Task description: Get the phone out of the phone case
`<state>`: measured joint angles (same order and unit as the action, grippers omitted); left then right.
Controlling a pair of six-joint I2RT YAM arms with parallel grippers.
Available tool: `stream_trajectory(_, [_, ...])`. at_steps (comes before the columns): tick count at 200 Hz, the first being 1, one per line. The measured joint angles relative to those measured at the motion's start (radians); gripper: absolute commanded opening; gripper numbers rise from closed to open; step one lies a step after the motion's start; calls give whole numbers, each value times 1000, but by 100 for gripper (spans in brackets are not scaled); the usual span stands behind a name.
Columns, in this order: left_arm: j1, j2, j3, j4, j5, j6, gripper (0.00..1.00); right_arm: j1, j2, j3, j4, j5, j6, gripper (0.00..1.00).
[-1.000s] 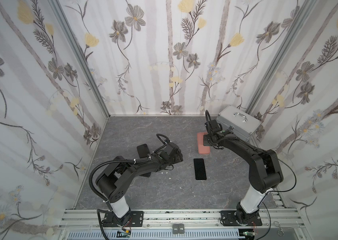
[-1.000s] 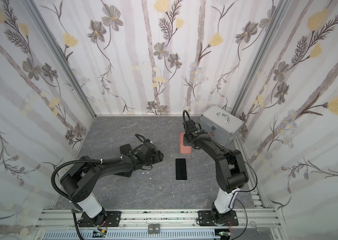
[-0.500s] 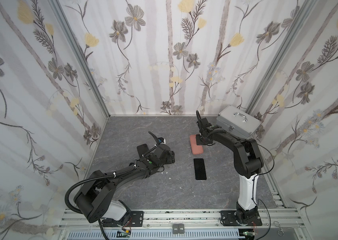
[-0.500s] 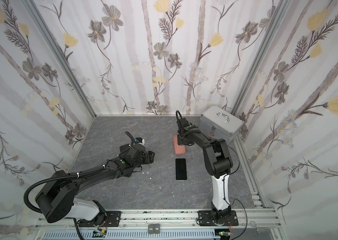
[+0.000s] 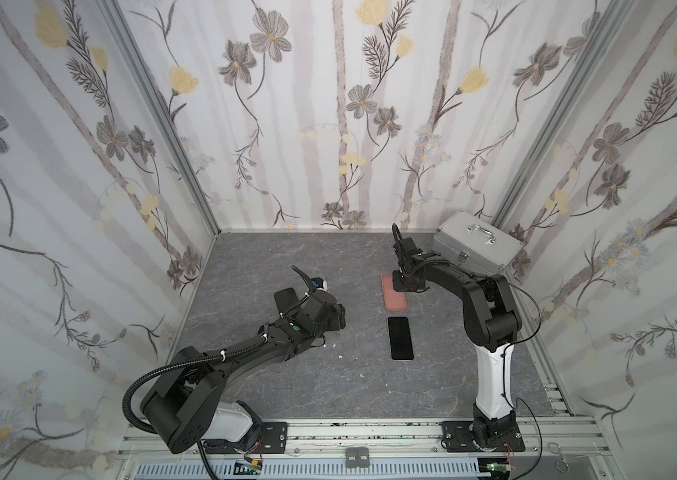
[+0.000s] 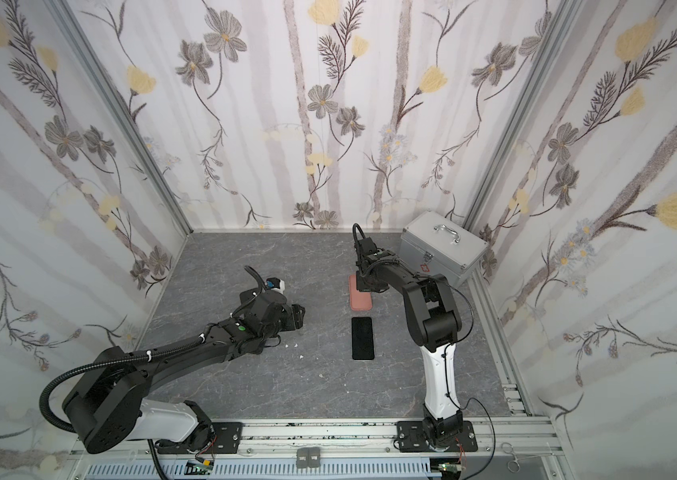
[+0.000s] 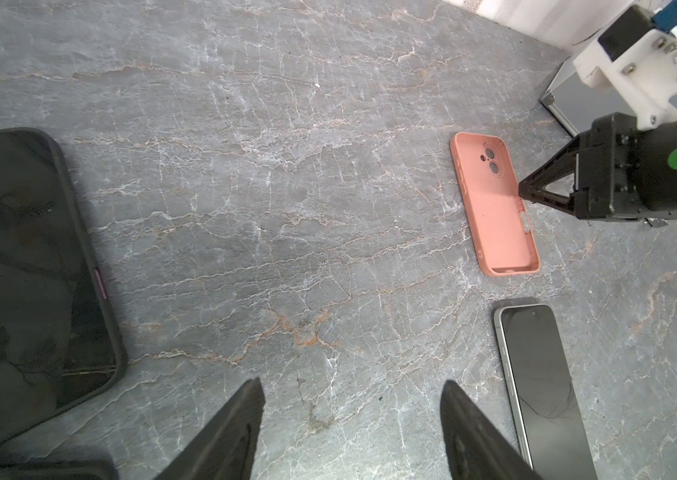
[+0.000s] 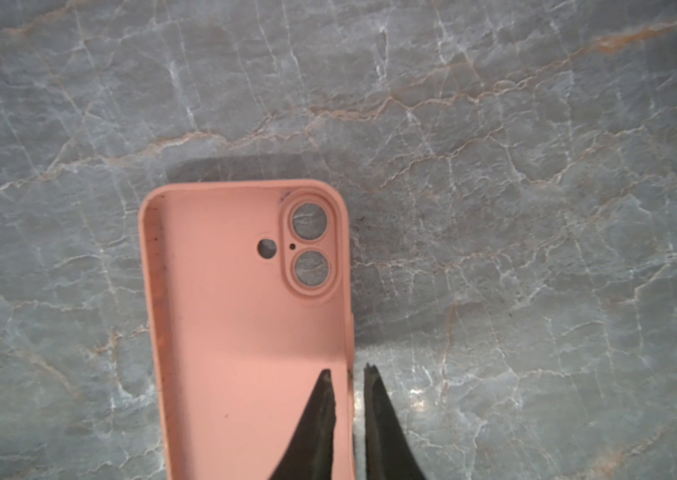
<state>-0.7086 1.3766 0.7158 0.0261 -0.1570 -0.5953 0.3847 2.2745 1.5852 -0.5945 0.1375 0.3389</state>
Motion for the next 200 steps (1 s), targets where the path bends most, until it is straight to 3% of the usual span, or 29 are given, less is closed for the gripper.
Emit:
stream_trajectory(31, [25, -42, -32, 0, 1, -15, 77, 0, -18, -7, 3, 2, 0, 36])
stream_trajectory(62, [91, -131, -85, -4, 7, -45, 86, 23, -158, -104, 44, 26, 4, 44])
stream_trajectory(108, [247, -246, -142, -43, 18, -66, 92, 144, -352, -298, 164, -9, 39, 63])
stream_trajectory(125, [300, -261, -143, -64, 25, -66, 95, 221, -373, -317, 200, -29, 65, 65])
stream_trajectory(157, [396, -223, -134, -113, 40, -66, 100, 348, -380, -312, 249, -46, 113, 68])
stream_trajectory(200, [422, -66, -34, -149, 66, -36, 100, 408, -476, -341, 286, -17, 151, 68])
